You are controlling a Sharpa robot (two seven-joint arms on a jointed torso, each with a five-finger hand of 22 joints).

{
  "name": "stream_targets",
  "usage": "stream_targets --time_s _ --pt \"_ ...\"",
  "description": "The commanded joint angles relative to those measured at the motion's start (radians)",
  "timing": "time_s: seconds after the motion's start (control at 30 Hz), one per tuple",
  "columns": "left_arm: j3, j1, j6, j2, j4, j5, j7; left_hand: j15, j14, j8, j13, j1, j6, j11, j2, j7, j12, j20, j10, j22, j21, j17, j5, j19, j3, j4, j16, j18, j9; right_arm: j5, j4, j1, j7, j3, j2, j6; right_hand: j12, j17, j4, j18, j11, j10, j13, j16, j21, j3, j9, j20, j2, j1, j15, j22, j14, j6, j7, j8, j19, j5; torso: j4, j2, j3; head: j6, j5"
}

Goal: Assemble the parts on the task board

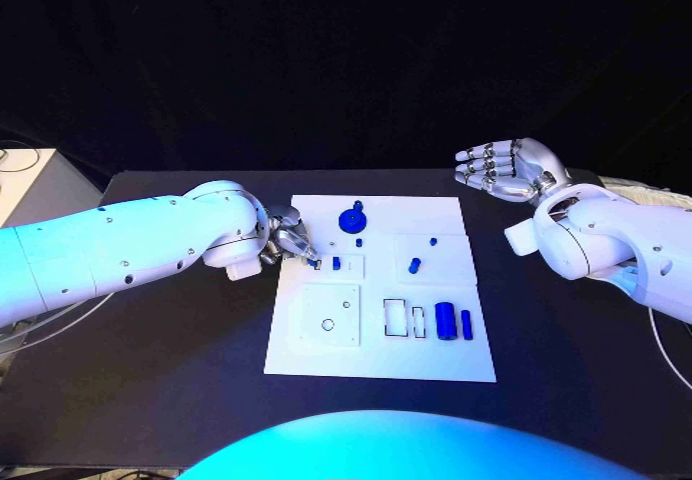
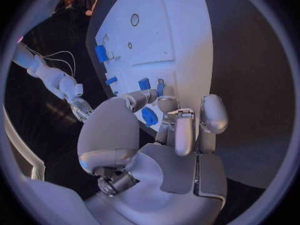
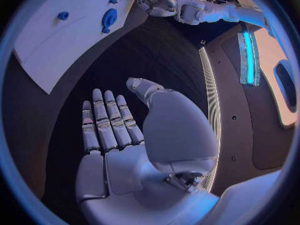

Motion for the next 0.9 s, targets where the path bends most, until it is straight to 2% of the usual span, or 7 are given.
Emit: stream_targets --time_s 0.03,0.9 --pt "-0.002 -0.002 0.033 0.005 0.003 -0.028 0.002 -0.006 0.068 0.006 0.001 0.002 0.023 0.000 0.010 -0.017 0.003 0.001 0.005 0.000 0.004 0.120 0.005 0.004 0.167 -0.175 0.004 -0.011 -0.002 0.003 0.000 0.000 0.011 0.000 0.000 0.008 -0.003 -0.001 -0.001 -0.006 0.004 0.000 0.000 -0.002 -0.003 0.006 -0.001 0.001 0.002 -0.010 0.005 -0.001 0.000 0.008 0.070 -0.004 -0.009 0.003 -0.0002 0.000 0.0000 0.000 0.000" --pt "-0.002 -0.002 0.065 0.009 0.002 -0.044 0.001 -0.006 0.069 0.005 0.002 0.002 0.024 0.000 0.009 -0.018 0.003 0.001 0.006 -0.001 0.003 0.124 0.006 0.003 0.167 -0.176 0.005 -0.011 -0.003 0.003 0.000 0.000 0.011 0.000 -0.001 0.009 -0.003 -0.003 0.000 -0.006 0.004 0.000 0.000 -0.002 -0.003 0.007 -0.002 0.001 0.001 -0.012 0.005 -0.003 0.001 0.008 0.070 -0.005 -0.014 0.008 0.0004 0.000 -0.0001 0.000 0.000"
